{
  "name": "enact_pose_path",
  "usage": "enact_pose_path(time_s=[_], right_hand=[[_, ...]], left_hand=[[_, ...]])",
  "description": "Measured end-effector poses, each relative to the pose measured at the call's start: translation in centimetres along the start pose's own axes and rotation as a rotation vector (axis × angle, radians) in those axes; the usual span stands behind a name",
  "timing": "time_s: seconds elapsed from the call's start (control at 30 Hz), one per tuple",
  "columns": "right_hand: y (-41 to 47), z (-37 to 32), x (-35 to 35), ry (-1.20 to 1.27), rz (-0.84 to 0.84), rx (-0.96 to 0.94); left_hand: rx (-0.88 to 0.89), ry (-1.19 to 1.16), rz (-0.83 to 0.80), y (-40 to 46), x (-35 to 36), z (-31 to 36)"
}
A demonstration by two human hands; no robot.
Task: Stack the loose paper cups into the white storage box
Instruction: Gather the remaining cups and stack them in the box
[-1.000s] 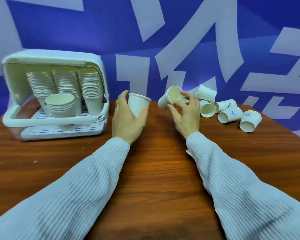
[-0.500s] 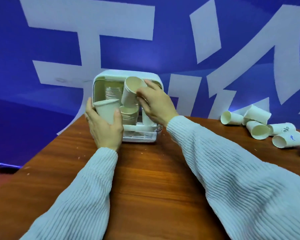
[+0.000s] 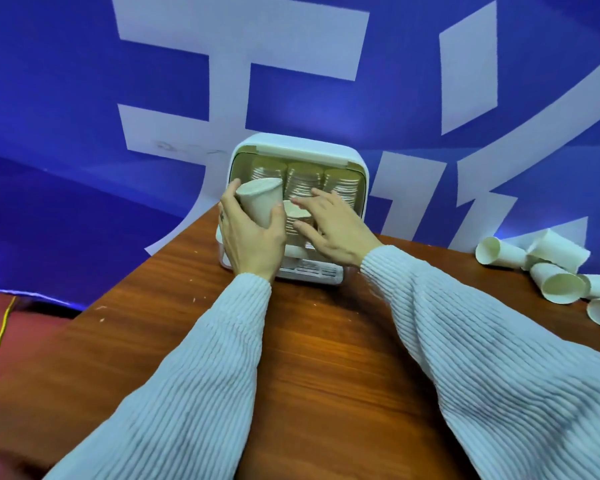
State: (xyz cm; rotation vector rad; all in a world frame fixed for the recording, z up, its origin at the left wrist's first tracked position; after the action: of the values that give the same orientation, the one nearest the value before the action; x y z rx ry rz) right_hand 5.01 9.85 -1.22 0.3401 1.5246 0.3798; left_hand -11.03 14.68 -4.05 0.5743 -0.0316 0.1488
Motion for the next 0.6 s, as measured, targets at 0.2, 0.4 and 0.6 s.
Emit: enact_pose_path(time_s=[0.2, 0.4, 0.6], right_hand=[[-4.0, 0.8, -1.5, 0.198, 0.253, 0.139], [-6.9, 2.2, -1.5, 0.181, 0.133, 0.236], [-8.2, 2.9, -1.2, 0.214, 0.128, 0.282]], left_hand=[[0.054, -0.019, -0.085, 3.0, 2.1, 1.8], [0.204, 0.230, -0.260, 3.6, 3.9, 2.3], [0.226, 0.714, -0.530, 2.8, 5.0, -0.1]])
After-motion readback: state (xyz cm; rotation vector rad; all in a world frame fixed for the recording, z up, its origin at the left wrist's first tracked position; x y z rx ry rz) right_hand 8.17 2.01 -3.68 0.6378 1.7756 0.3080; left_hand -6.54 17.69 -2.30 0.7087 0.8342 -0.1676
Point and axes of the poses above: each hand's wrist, its own y-axis towards the middle knuckle, its own x-axis out of the palm, z = x × y, the point moved 2 cm from there along y, towards the middle knuckle, and after that the axes turned 3 degrees about z, right-handed, at the moved point
